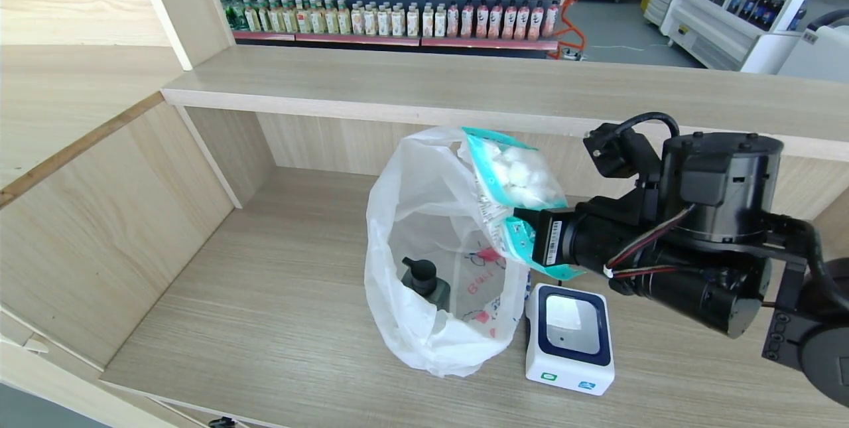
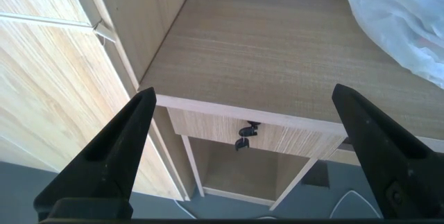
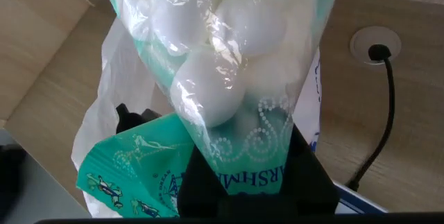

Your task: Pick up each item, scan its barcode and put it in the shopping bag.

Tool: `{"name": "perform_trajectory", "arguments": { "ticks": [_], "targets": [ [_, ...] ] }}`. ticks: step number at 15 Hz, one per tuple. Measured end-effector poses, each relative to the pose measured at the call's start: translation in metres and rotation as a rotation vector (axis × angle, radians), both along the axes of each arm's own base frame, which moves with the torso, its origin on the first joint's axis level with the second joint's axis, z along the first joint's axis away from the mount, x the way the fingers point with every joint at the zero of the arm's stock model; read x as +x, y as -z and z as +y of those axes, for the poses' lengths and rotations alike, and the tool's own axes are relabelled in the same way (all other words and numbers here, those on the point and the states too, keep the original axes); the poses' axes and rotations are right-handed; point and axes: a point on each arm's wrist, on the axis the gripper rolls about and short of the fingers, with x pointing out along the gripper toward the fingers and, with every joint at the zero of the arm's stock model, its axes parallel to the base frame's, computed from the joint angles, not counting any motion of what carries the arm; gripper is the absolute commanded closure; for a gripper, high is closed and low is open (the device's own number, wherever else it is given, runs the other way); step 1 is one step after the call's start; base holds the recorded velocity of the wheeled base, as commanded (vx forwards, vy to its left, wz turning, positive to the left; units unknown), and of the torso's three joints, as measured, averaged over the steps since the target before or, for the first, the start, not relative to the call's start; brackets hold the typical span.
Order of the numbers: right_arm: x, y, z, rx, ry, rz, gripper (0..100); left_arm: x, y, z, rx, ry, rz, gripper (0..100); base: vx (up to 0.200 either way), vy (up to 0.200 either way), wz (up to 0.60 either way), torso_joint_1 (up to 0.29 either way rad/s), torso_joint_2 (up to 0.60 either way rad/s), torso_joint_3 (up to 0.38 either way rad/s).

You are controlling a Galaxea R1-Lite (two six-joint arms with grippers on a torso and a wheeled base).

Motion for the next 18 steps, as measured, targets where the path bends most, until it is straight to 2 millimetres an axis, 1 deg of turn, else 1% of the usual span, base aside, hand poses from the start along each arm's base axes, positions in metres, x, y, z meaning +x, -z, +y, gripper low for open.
{"name": "perform_trajectory", "arguments": {
  "ticks": [3, 6, 8, 12, 16, 17, 18],
  "targets": [
    [-0.005, 0.011, 0.008, -0.002, -0.030, -0.001, 100, 0.000, 0.000, 0.000, 0.000, 0.000, 0.000, 0, 0.000, 0.000, 0.00, 0.000, 0.00, 0.000],
    [-0.008, 0.031, 0.005, -0.051, -0.022, 0.047, 100, 0.000, 0.000, 0.000, 0.000, 0.000, 0.000, 0, 0.000, 0.000, 0.00, 0.000, 0.00, 0.000],
    [-0.005, 0.036, 0.002, -0.064, 0.000, 0.060, 100, 0.000, 0.000, 0.000, 0.000, 0.000, 0.000, 0, 0.000, 0.000, 0.00, 0.000, 0.00, 0.000],
    [0.001, 0.038, 0.000, -0.066, 0.021, 0.062, 100, 0.000, 0.000, 0.000, 0.000, 0.000, 0.000, 0, 0.000, 0.000, 0.00, 0.000, 0.00, 0.000],
    [0.003, 0.031, 0.003, -0.085, 0.015, 0.028, 100, 0.000, 0.000, 0.000, 0.000, 0.000, 0.000, 0, 0.000, 0.000, 0.00, 0.000, 0.00, 0.000],
    [0.002, 0.028, 0.002, -0.160, 0.025, -0.008, 100, 0.000, 0.000, 0.000, 0.000, 0.000, 0.000, 0, 0.000, 0.000, 0.00, 0.000, 0.00, 0.000],
    [0.001, 0.025, -0.001, -0.245, 0.078, -0.035, 100, 0.000, 0.000, 0.000, 0.000, 0.000, 0.000, 0, 0.000, 0.000, 0.00, 0.000, 0.00, 0.000]
  ]
}}
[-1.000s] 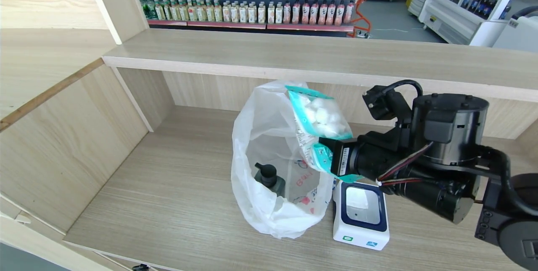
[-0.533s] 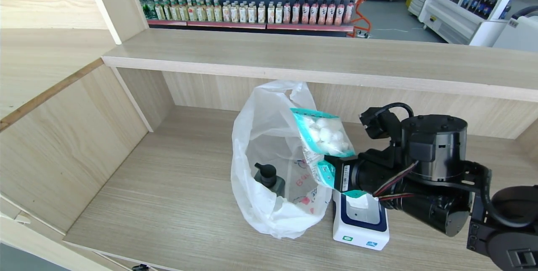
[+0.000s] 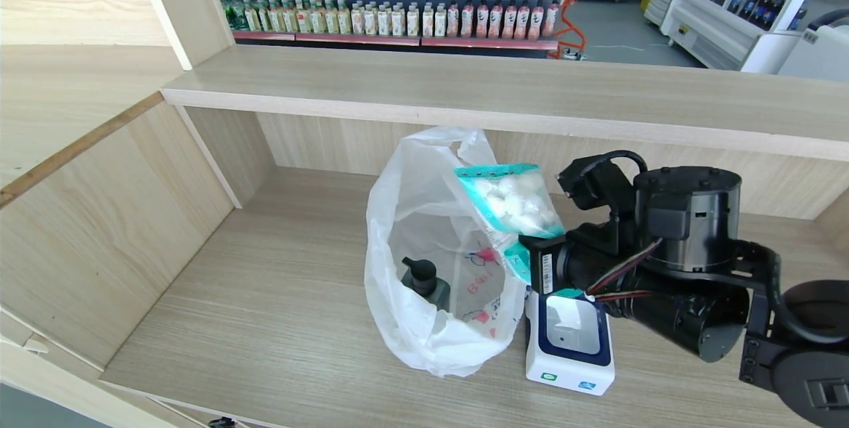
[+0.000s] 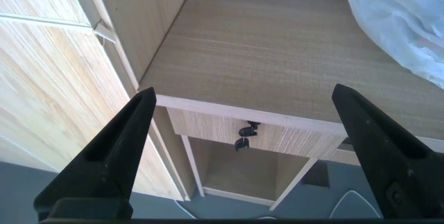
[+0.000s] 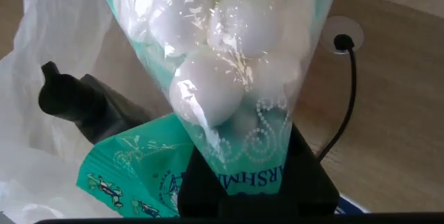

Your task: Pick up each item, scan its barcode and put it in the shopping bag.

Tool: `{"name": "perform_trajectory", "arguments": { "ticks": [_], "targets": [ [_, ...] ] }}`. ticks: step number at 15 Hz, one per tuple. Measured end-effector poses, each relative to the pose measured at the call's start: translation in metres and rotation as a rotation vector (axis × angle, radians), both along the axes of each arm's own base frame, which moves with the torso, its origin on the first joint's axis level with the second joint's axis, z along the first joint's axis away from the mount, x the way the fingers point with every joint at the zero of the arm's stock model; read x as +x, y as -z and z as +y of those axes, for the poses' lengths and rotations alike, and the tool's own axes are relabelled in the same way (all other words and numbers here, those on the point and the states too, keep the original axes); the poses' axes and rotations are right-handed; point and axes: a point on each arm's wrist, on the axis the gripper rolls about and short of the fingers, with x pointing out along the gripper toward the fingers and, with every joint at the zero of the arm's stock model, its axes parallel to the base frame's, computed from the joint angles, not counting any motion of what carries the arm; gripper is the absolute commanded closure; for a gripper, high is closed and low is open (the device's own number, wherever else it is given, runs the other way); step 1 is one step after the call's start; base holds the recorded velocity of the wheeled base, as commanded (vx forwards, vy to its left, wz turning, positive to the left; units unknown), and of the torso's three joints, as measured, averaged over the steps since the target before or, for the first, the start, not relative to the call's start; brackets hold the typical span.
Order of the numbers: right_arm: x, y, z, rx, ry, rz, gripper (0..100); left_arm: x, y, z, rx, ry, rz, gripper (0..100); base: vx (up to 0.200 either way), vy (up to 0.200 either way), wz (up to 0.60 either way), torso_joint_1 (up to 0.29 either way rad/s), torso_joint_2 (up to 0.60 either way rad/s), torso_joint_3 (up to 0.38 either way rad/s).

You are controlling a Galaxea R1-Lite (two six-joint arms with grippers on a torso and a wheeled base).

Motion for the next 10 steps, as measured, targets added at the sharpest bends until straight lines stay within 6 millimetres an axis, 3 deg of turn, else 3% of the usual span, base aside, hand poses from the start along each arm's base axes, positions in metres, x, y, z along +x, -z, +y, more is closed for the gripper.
{"name": "perform_trajectory", "arguments": {
  "ticks": [2, 4, 8, 10],
  "targets": [
    [-0.005, -0.007, -0.009, -0.132, 0.150, -0.032, 100, 0.000, 0.000, 0.000, 0.000, 0.000, 0.000, 0, 0.000, 0.000, 0.00, 0.000, 0.00, 0.000],
    [-0.008, -0.018, -0.011, -0.133, 0.156, -0.065, 100, 0.000, 0.000, 0.000, 0.000, 0.000, 0.000, 0, 0.000, 0.000, 0.00, 0.000, 0.00, 0.000],
    [-0.016, -0.031, -0.004, -0.105, 0.099, -0.099, 100, 0.000, 0.000, 0.000, 0.000, 0.000, 0.000, 0, 0.000, 0.000, 0.60, 0.002, 0.00, 0.006],
    [-0.021, -0.036, 0.001, -0.086, 0.066, -0.115, 100, 0.000, 0.000, 0.000, 0.000, 0.000, 0.000, 0, 0.000, 0.000, 0.00, 0.000, 0.00, 0.000]
  ]
}}
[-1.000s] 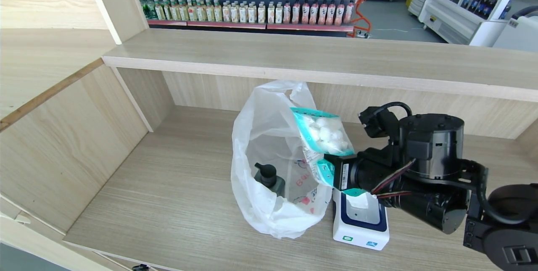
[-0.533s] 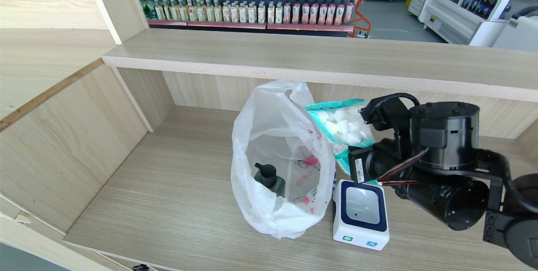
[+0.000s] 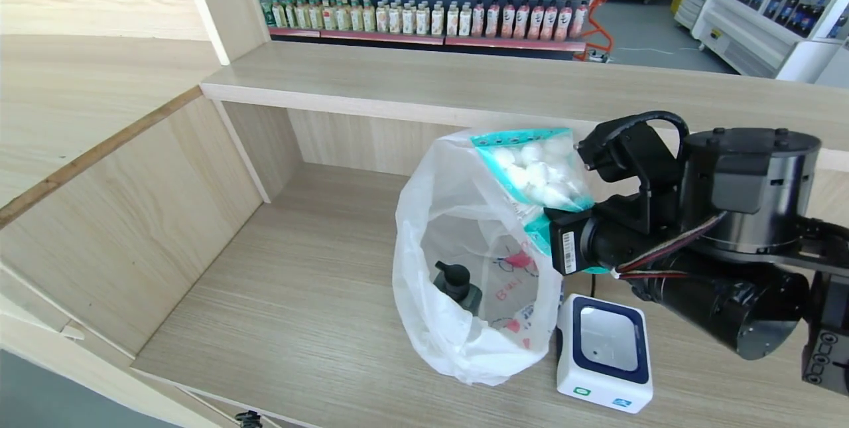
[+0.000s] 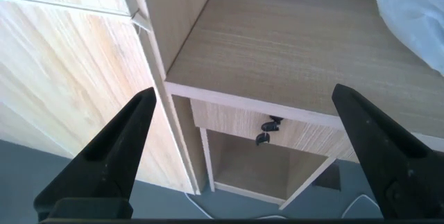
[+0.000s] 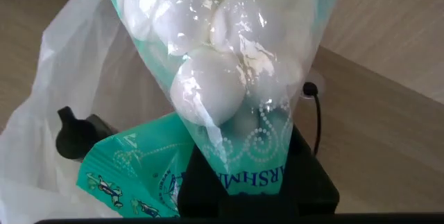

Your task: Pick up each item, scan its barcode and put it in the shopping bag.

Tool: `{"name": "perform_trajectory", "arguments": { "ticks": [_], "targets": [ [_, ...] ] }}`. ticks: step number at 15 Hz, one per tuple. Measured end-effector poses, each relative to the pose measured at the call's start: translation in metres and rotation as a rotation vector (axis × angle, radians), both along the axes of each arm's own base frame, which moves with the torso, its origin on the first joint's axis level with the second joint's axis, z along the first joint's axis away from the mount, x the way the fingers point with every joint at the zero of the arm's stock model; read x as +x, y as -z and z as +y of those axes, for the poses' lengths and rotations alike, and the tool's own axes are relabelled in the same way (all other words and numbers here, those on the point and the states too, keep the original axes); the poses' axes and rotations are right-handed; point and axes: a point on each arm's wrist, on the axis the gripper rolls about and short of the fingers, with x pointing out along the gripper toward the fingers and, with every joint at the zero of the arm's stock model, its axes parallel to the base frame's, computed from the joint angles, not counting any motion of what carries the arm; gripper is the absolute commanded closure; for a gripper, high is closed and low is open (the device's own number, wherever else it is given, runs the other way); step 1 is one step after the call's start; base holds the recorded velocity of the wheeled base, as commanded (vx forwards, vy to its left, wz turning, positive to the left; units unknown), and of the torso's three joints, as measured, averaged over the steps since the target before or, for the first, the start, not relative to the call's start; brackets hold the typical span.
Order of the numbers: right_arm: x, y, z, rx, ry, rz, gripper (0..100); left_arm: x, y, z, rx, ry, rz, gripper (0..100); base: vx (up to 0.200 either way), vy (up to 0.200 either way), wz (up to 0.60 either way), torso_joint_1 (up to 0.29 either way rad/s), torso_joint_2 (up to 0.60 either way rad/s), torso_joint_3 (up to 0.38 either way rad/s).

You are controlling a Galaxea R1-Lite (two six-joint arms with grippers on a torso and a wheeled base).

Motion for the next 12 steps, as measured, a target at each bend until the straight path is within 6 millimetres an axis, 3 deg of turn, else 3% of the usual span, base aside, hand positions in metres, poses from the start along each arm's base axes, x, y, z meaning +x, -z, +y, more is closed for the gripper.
{"name": "perform_trajectory", "arguments": {
  "ticks": [4, 7, 12],
  "targets": [
    [0.008, -0.006, -0.005, 0.041, -0.038, 0.000, 100, 0.000, 0.000, 0.000, 0.000, 0.000, 0.000, 0, 0.000, 0.000, 0.00, 0.000, 0.00, 0.000],
    [0.015, 0.005, -0.019, 0.043, 0.008, 0.076, 100, 0.000, 0.000, 0.000, 0.000, 0.000, 0.000, 0, 0.000, 0.000, 0.00, 0.000, 0.00, 0.000],
    [0.008, 0.023, -0.027, 0.067, 0.000, 0.192, 100, 0.000, 0.000, 0.000, 0.000, 0.000, 0.000, 0, 0.000, 0.000, 0.00, 0.000, 0.00, 0.000]
  ]
}}
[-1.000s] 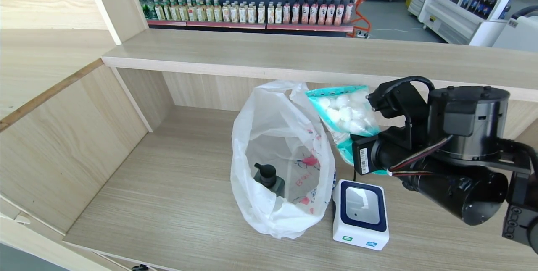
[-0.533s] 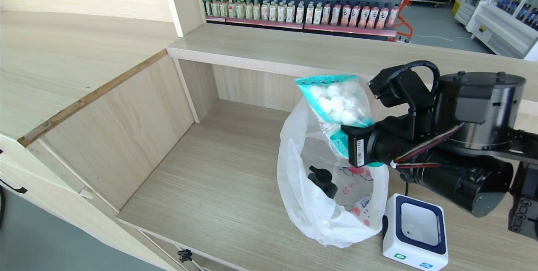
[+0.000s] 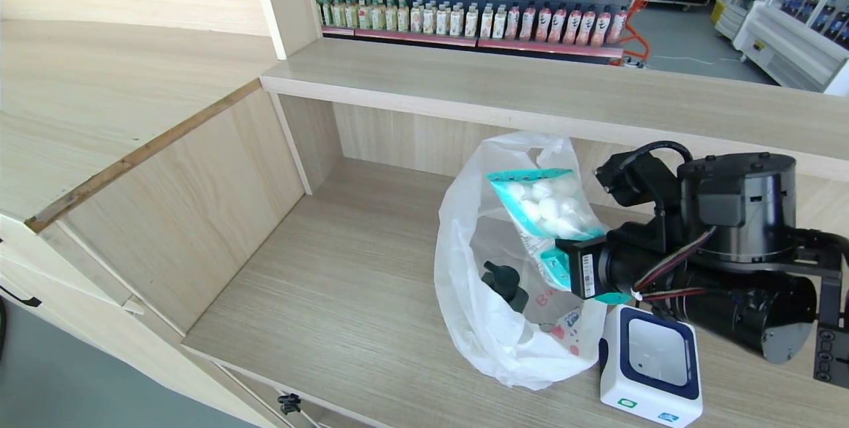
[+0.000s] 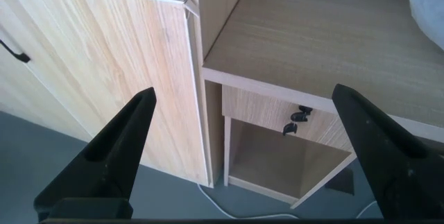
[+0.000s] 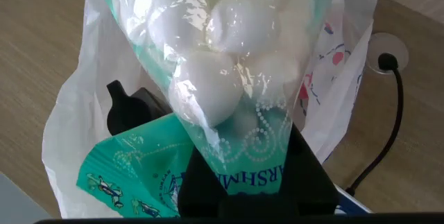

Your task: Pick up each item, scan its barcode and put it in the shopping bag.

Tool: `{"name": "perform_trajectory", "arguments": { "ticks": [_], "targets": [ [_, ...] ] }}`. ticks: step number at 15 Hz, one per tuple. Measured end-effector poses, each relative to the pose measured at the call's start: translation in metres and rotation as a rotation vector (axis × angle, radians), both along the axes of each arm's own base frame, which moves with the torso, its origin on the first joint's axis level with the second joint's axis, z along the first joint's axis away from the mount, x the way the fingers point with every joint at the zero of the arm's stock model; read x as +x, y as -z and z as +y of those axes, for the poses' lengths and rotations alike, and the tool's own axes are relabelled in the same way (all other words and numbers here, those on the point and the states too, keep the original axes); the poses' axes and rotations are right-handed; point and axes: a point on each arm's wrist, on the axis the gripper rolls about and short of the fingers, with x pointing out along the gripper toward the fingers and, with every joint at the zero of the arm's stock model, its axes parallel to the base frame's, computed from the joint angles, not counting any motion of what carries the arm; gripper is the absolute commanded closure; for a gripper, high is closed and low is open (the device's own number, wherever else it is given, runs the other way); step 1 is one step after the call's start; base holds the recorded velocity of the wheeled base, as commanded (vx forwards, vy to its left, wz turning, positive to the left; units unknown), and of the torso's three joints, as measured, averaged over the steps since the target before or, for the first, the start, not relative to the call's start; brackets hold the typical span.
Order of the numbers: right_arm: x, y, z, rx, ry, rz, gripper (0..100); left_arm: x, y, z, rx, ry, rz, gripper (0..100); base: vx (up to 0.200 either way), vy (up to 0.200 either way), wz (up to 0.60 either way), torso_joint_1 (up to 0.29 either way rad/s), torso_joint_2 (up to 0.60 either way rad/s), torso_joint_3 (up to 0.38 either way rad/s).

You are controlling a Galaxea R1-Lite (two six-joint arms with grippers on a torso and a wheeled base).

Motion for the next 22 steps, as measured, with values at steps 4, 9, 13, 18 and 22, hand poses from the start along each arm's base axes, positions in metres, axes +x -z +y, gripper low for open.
{"name": "perform_trajectory", "arguments": {
  "ticks": [4, 9, 13, 18, 22],
  "targets": [
    [0.000, -0.001, 0.001, 0.066, -0.008, 0.021, 100, 0.000, 0.000, 0.000, 0.000, 0.000, 0.000, 0, 0.000, 0.000, 0.00, 0.000, 0.00, 0.000],
    [0.002, -0.004, 0.003, 0.136, 0.012, 0.035, 0, 0.000, 0.000, 0.000, 0.000, 0.000, 0.000, 0, 0.000, 0.000, 0.00, 0.000, 0.00, 0.000],
    [0.001, -0.007, 0.003, 0.159, 0.017, 0.034, 0, 0.000, 0.000, 0.000, 0.000, 0.000, 0.000, 0, 0.000, 0.000, 0.00, 0.000, 0.00, 0.000],
    [-0.008, -0.018, 0.005, 0.159, -0.015, -0.008, 0, 0.000, 0.000, 0.000, 0.000, 0.000, 0.000, 0, 0.000, 0.000, 0.00, 0.000, 0.00, 0.000],
    [-0.029, -0.041, -0.009, 0.029, 0.038, -0.112, 0, 0.000, 0.000, 0.000, 0.000, 0.000, 0.000, 0, 0.000, 0.000, 0.00, 0.000, 0.00, 0.000]
  ]
}}
